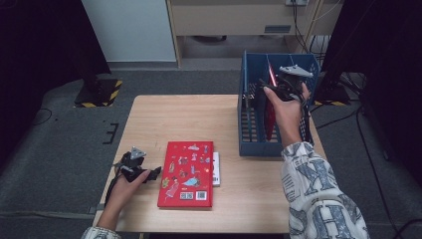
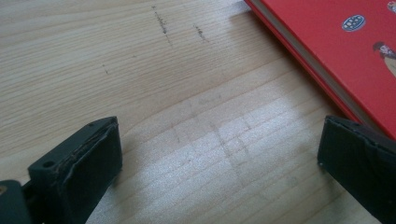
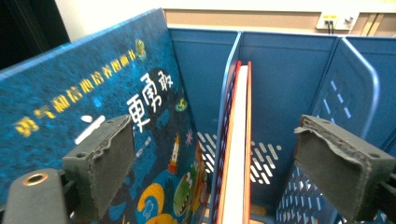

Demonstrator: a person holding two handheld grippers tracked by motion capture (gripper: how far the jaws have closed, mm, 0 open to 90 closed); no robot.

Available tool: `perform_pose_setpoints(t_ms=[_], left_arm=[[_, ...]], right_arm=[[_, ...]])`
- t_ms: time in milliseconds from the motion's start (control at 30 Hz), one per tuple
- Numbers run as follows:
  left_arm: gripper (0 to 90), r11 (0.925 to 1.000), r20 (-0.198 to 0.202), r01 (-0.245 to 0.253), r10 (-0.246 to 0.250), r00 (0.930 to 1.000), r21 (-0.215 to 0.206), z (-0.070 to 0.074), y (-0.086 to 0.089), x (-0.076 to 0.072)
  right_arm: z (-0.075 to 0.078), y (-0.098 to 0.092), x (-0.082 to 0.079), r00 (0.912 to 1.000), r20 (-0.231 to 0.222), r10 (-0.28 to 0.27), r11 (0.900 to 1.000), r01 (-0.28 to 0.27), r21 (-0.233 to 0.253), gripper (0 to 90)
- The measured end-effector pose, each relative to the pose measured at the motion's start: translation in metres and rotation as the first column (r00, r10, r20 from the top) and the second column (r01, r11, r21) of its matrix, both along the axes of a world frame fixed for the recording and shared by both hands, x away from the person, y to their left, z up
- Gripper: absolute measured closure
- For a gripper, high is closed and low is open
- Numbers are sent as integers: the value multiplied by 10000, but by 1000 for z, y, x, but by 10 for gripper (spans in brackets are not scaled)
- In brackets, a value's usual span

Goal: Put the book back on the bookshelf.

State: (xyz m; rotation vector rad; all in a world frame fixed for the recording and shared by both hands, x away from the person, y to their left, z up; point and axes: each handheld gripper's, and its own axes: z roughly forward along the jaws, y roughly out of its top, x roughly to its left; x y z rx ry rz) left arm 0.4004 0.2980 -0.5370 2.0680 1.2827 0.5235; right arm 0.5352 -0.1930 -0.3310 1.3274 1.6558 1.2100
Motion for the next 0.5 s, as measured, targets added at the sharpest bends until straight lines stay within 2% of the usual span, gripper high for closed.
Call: perform_pose_setpoints(t_ms=[200,500], left_arm=[[0,10000,-22,33,-33,10000,48,0,0,0],[0,10000,-18,26,-26,10000,45,0,0,0]], right_arm=[[7,-3,-12,9998,101,169,9998,-170,90,105],[8,-12,-29,9990,119,422,9989,-424,180,92]])
